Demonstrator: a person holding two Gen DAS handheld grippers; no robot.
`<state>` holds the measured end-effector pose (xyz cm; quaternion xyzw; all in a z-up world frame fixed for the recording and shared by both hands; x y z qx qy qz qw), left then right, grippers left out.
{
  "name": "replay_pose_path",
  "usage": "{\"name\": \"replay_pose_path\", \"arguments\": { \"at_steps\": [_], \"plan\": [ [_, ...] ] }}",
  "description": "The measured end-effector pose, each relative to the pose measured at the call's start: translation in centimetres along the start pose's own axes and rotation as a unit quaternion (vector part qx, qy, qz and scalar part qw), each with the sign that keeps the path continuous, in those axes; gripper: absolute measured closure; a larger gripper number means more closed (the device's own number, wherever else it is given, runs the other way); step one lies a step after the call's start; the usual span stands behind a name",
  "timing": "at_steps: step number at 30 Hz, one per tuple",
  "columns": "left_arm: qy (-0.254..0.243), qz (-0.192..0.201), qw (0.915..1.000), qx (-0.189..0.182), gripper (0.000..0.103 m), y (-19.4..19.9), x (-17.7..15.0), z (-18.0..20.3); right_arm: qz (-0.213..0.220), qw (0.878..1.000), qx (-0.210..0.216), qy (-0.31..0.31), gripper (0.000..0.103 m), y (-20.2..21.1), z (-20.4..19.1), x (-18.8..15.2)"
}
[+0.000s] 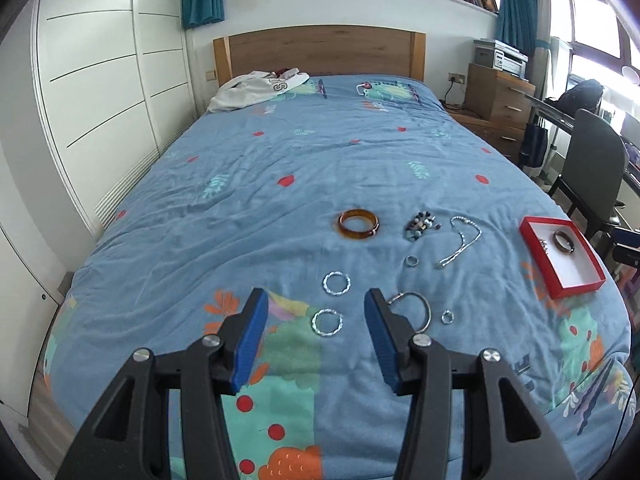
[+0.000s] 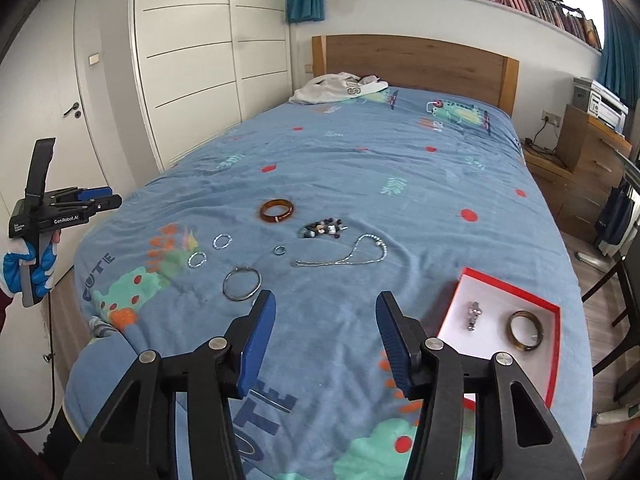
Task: Organize jewelry
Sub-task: 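Lift both tools away from the box back over the jewelry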
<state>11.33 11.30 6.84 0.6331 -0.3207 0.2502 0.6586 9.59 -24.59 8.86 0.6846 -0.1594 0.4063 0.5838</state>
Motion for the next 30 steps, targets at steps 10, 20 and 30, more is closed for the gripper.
{"name": "replay_pose_path", "arguments": {
  "at_steps": [10, 20, 30],
  "plan": [
    [0.047, -0.059, 0.997, -0.017, 0.055, -7.1, -5.4, -1.2, -0.051, 0.998, 0.044, -0.002, 0.065, -8.6, -4.1, -2.2],
    [0.068, -0.092, 0.9929, -0.033, 0.055, -14.4, -5.9, -1.3, -0.106, 0.991, 0.078, 0.011, 0.066, -17.3, -5.7, -3.7],
    [0.084, -0.104, 0.9906, -0.029, 0.055, -17.3, -6.2, -2.0, -0.117, 0.987, 0.107, 0.022, 0.066, -21.5, -6.7, -3.7]
  ]
}}
Point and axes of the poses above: each gripper's, at about its wrist camera, not at the fingertips, and y roughly against the way its jaws point, z to its right, x to its top, the point moved 2 cm from there along -y, roughly the way its jaws point, and after that the axes turned 2 degrees about -x, right-handed, at the moved point
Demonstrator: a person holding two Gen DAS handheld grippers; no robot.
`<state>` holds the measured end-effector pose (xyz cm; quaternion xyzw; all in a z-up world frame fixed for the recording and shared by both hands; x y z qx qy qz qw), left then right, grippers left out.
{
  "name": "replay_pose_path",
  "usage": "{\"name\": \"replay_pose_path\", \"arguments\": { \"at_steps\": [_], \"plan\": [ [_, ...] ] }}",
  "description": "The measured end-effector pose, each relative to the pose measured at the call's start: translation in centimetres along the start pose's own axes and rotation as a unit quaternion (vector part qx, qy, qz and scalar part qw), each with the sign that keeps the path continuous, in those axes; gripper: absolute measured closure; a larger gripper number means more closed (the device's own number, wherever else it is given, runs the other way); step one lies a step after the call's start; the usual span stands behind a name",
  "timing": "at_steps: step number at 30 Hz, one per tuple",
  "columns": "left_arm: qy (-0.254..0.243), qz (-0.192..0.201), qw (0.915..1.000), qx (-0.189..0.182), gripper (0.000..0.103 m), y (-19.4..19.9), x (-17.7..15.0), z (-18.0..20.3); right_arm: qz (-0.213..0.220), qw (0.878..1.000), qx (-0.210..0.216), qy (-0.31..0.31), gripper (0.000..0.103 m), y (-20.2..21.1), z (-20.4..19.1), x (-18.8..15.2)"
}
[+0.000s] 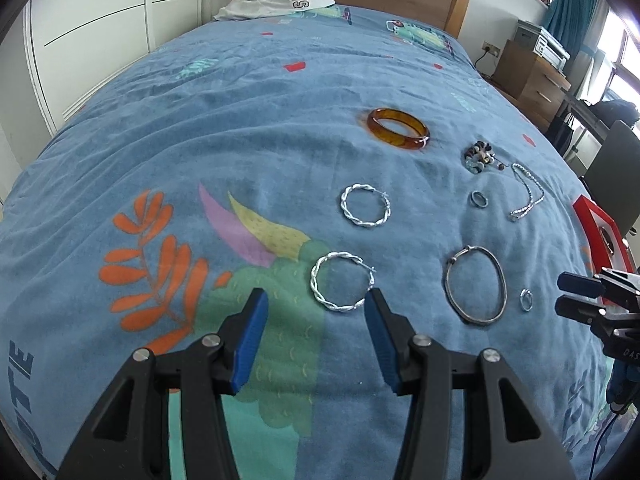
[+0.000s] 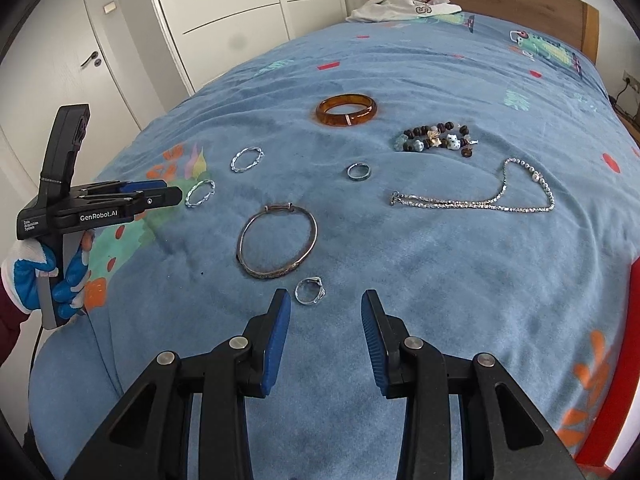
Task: Organize jewelry
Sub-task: 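Lift both tools away from the box back over the jewelry, then grasp the twisted silver hoop with the left tool while the right tool grasps a small silver ring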
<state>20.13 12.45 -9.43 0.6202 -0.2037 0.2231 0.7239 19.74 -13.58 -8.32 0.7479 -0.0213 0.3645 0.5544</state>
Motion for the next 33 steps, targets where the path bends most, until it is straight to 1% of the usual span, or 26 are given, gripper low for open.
{"name": "replay_pose_path", "arguments": {
  "at_steps": [6, 15, 27, 33],
  "plan": [
    [0.008, 0.0, 1.0, -0.003, 0.055, -0.4, 0.2, -0.2, 0.0, 1.0, 0.008, -0.012, 0.066, -0.8, 0.6, 0.1],
    [0.011, 0.002, 0.9999, -0.007, 0.055, -0.4, 0.3, 0.1, 0.001, 1.0, 0.017, -0.022, 0.066, -0.7, 1.0, -0.5],
    [0.017, -0.006, 0.9998, -0.01, 0.055, -1.5, -0.1, -0.1, -0.002, 0.999, 0.028, -0.021, 0.066, -1.7, 0.0, -0.3],
    [0.023, -0.006, 0.9996, -0.013, 0.055, -2.0, 0.0, -0.4, -0.001, 0.999, 0.035, -0.017, 0.066, -2.4, -0.6, 0.5]
  ]
}}
Point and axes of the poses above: each gripper's, at about its wrist camera, not at the fingertips, and y roughly against the way its jaws point, z to its right, x to its top, the point moved 2 cm from there along -y, roughly the way its jaws point, and after that the axes turned 2 degrees about -x, right-handed, at the moved point
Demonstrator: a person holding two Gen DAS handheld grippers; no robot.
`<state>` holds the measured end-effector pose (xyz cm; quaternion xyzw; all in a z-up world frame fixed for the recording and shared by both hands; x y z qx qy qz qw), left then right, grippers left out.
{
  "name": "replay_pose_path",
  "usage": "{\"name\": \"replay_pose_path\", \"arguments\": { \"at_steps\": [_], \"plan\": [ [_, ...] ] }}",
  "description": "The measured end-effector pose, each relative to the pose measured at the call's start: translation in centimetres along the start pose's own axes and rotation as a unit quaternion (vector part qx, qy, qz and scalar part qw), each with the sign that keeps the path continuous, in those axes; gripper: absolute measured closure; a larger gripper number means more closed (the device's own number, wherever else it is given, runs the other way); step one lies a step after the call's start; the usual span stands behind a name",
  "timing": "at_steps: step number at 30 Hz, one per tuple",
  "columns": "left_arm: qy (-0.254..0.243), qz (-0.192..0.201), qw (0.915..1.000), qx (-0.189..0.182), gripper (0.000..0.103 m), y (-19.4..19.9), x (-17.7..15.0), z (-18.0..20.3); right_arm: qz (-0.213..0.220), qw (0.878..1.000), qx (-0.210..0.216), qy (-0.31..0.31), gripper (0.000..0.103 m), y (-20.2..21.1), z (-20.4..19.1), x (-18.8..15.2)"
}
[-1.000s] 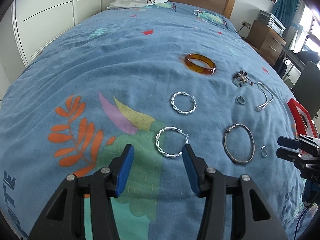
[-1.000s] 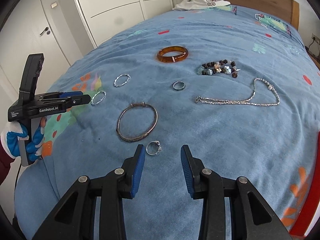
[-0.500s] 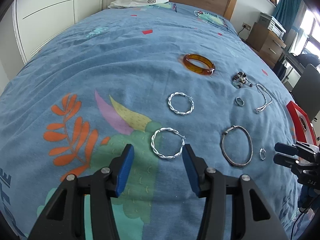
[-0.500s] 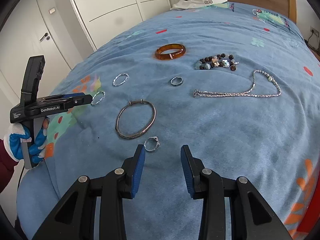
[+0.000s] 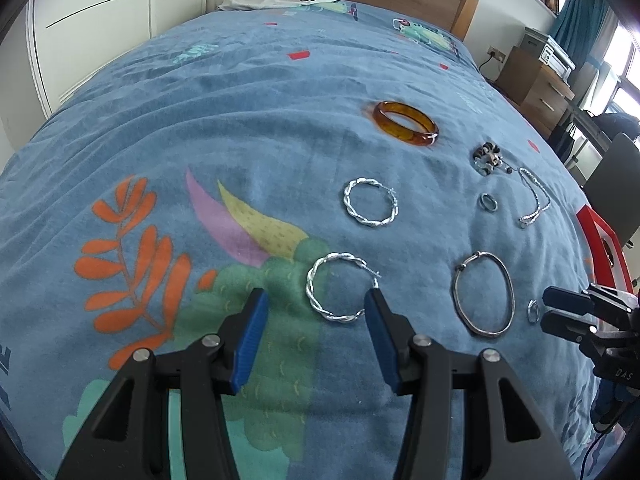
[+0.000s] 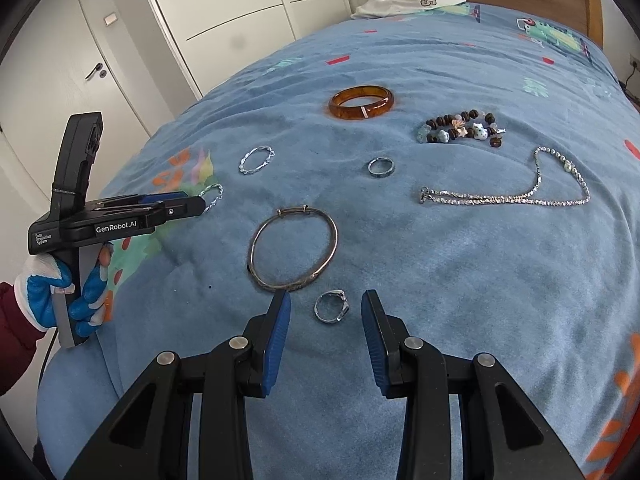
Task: Organize jewelry
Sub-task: 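Grasp the twisted silver hoop with the left tool while the right tool grasps a small silver ring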
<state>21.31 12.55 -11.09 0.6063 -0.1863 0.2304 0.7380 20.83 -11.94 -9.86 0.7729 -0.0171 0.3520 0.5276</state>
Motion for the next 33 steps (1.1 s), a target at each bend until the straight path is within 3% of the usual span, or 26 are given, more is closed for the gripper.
{"name": "replay_pose_path", "arguments": {
  "at_steps": [16, 23, 24, 28, 30, 33],
  "plan": [
    [-0.001, -0.002, 1.0, 0.003, 0.055, -1.5, 0.1, 0.3, -0.018, 1.0, -0.01, 0.009, 0.066, -2.1, -0.3, -0.4],
    [-0.008, 0.0, 0.9999, 0.014, 0.056, -1.8, 0.0, 0.6, -0.019, 0.999, -0.035, 0.027, 0.082, -2.4, -0.3, -1.0],
    [-0.009, 0.0, 0.9999, 0.012, 0.06, -1.8, 0.0, 0.7, -0.019, 0.999, -0.033, 0.026, 0.082, -2.3, -0.2, -1.1],
    [-0.002, 0.001, 0.9999, 0.012, 0.091, -1.7, 0.0, 0.6, -0.017, 0.999, -0.036, 0.029, 0.083, -1.8, -0.2, -1.4],
    [0.001, 0.002, 0.9999, 0.011, 0.098, -1.6, 0.0, 0.6, -0.016, 0.999, -0.036, 0.027, 0.083, -1.6, -0.2, -1.7],
    [-0.002, 0.006, 0.9999, 0.016, 0.099, -1.2, -0.1, 0.8, -0.013, 0.999, -0.035, 0.024, 0.083, -1.2, -0.2, -1.9]
  ]
}}
Point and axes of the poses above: each gripper's, at about its wrist camera, not at the fingertips, and y roughly against the way its jaws point, z to its right, x to its top, the point moved 2 cm from there along -y, roughly the way its jaws point, and after that the axes turned 2 degrees about -x, right-handed, at the moved point
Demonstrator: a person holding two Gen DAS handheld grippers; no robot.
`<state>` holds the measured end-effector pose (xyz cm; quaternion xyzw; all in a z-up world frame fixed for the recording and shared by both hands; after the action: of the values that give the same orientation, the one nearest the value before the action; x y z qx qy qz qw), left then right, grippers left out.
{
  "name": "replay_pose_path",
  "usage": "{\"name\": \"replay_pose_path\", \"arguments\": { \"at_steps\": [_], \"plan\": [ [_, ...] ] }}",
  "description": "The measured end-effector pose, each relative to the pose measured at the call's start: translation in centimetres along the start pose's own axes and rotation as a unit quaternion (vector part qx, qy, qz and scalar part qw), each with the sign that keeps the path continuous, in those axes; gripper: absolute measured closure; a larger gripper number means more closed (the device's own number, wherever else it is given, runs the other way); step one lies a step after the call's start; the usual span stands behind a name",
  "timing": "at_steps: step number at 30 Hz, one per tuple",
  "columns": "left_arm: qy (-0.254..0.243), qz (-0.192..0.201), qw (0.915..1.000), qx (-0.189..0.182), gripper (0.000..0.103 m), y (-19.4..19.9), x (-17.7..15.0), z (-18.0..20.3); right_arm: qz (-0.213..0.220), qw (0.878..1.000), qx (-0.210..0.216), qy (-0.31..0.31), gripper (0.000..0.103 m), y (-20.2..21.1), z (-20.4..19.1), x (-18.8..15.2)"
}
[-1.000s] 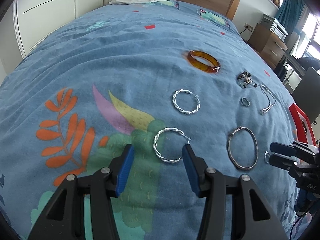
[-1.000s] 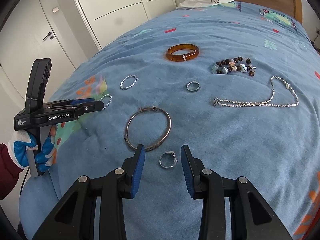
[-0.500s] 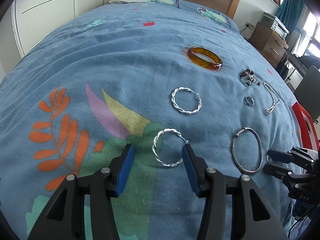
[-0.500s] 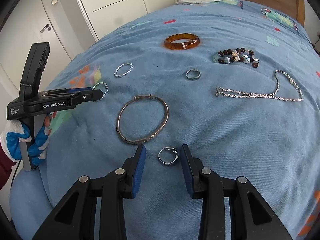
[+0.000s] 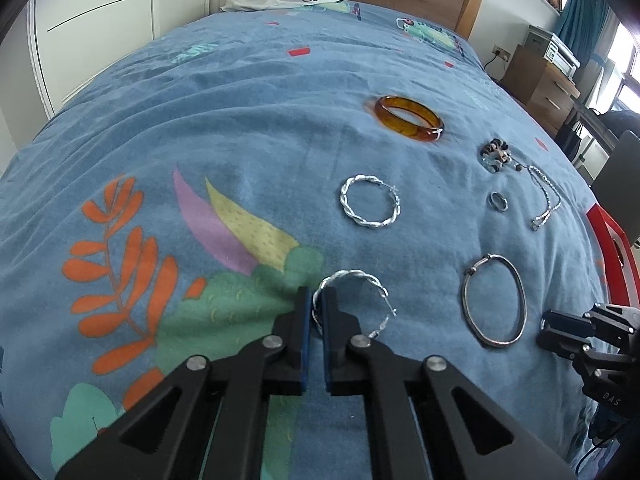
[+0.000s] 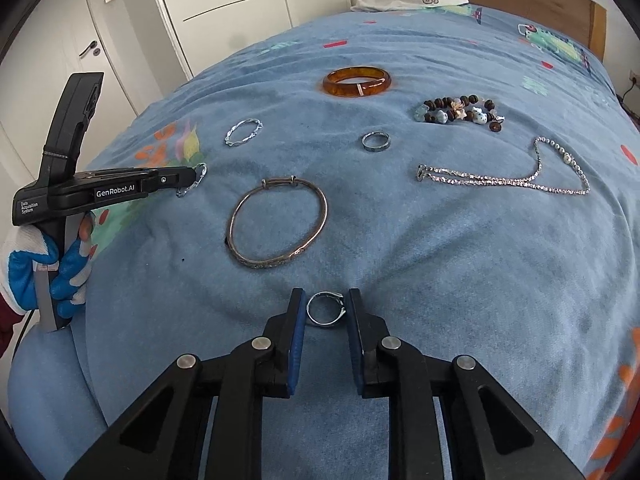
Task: Organize jewelry
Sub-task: 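Grasp the twisted silver hoop with the left tool while the right tool grasps a small silver ring, then carry the hoop and ring into the red box and open both tools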
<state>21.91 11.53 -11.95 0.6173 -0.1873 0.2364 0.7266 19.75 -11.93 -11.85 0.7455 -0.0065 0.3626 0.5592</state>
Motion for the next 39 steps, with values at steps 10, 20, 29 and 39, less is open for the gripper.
{"name": "replay_pose_path", "arguments": {
  "at_steps": [10, 20, 29, 39],
  "plan": [
    [-0.008, 0.007, 0.9999, -0.003, 0.099, 2.4, -0.4, 1.5, 0.01, 1.0, 0.003, -0.014, 0.083, 2.3, 0.1, -0.9],
    [-0.041, 0.024, 0.9984, -0.029, 0.099, 6.8, -0.1, 6.6, 0.052, 0.997, -0.017, -0.048, 0.083, 8.3, 2.4, -2.4],
    [-0.084, 0.024, 0.9912, -0.1, 0.099, 7.9, 1.4, 18.5, 0.09, 0.988, -0.083, -0.089, 0.083, 16.9, 10.0, -5.5],
    [-0.176, -0.001, 0.9652, -0.193, 0.099, 4.9, 1.9, 37.1, 0.081, 0.974, -0.158, -0.14, 0.083, 22.8, 22.2, -10.0]
  ]
}}
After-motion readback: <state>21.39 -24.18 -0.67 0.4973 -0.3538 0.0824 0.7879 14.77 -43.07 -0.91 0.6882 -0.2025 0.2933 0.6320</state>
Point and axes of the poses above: each gripper's, at about its wrist camera, not at the fingertips, and y roughly against the way its jaws point, z to its right, x to its top, the point moved 2 cm from there along -y, roughly the way its jaws point, and after that the axes turned 2 degrees about -x, right-handed, at the moved point
